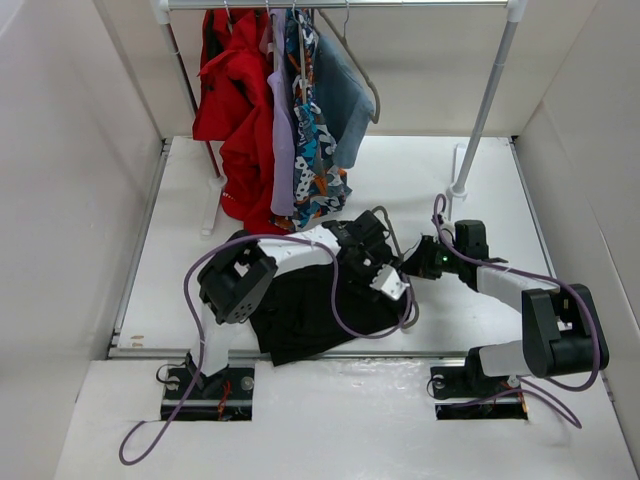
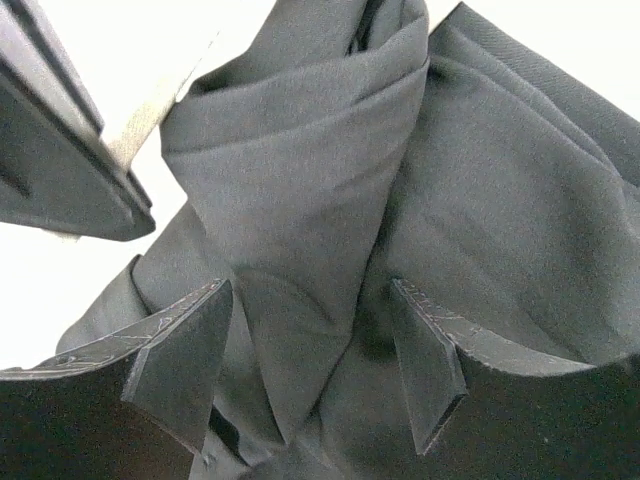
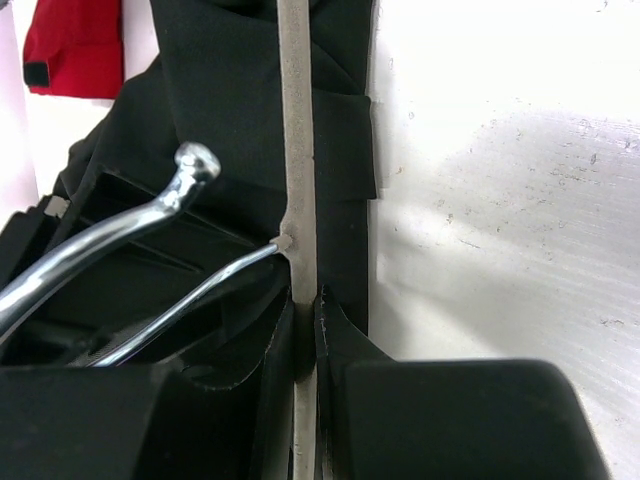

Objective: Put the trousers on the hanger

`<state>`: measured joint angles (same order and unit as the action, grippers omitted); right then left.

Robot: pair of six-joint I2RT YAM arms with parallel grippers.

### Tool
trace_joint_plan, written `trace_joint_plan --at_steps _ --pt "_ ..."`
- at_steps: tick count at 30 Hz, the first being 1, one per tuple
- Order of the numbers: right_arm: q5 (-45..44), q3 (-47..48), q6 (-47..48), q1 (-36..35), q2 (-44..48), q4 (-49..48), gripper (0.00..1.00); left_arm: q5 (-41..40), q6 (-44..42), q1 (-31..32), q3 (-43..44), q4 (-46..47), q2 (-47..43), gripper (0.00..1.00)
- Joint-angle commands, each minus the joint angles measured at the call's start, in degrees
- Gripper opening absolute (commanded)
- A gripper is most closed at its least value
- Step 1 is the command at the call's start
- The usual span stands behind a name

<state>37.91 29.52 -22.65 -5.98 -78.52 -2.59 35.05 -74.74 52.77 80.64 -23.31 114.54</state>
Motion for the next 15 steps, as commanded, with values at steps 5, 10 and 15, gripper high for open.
trace_joint_plan --at_steps 5,10,15 --pt "-3.99 0.72 3.76 0.79 -1.99 2.24 0.0 -1.03 6.44 0.75 -4.16 6.24 -3.18 0.63" --pt "-3.99 0.72 4.29 0.79 -2.6 2.24 0.0 -3.4 11.27 1.28 -4.71 13.11 -3.19 0.09" --pt "-3.99 0.72 4.29 1.32 -2.6 2.24 0.0 -4.81 15.32 1.28 -0.41 9.96 -3.61 0.0"
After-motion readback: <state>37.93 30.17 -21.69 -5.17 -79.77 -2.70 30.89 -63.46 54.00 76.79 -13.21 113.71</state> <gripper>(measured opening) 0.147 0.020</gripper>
